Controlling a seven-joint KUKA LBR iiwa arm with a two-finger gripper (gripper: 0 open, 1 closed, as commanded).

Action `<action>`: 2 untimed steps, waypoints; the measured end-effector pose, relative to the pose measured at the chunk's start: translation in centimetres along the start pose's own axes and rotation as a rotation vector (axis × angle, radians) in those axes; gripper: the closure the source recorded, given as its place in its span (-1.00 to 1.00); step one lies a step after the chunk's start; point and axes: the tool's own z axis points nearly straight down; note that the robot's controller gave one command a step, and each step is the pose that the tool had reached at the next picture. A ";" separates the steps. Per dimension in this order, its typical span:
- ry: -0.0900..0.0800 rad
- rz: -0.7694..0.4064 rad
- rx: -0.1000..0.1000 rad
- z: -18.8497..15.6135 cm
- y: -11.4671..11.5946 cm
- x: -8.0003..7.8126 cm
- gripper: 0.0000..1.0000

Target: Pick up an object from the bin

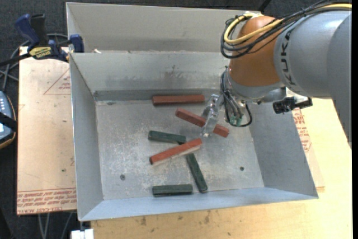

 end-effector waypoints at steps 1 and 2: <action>-0.002 0.000 -0.001 -1.2 0.0 0.0 1.00; -0.004 -0.001 -0.001 -2.1 0.0 -0.1 1.00</action>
Offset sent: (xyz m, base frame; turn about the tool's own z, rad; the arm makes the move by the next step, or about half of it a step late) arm 0.0001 0.0000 0.0382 0.0000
